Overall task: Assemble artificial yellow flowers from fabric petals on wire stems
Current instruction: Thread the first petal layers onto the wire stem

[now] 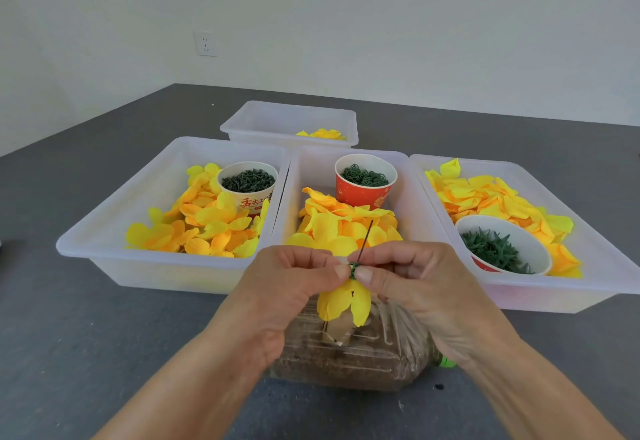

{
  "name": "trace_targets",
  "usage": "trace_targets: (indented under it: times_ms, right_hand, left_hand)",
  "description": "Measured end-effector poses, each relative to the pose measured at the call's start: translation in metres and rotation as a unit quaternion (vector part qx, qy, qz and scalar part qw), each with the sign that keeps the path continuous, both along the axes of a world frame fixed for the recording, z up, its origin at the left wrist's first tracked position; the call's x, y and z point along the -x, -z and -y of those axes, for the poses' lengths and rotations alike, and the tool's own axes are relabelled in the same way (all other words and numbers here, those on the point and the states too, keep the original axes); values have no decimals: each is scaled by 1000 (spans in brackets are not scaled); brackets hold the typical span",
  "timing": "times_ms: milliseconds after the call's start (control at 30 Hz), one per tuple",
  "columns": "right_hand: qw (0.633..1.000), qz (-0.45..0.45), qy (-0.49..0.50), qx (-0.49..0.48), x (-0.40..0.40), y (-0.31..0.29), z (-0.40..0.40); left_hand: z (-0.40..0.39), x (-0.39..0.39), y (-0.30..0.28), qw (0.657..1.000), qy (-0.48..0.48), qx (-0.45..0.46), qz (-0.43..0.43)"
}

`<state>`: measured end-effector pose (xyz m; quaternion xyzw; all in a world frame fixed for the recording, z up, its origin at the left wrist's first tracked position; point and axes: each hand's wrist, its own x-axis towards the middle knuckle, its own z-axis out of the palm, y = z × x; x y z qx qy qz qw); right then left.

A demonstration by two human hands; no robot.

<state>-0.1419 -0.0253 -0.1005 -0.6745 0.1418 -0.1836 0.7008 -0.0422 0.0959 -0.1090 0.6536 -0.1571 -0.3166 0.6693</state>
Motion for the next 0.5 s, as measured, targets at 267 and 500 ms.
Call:
trace_targets:
  times_ms: [267, 500]
  right_hand:
    - [993, -6, -24, 114, 2, -3, 3]
    - [983, 6, -15, 185, 2, -7, -1]
  left_hand:
    - [-19, 7, 3, 974, 7, -104, 202]
    - [-14, 15, 7, 963, 1, -82, 257]
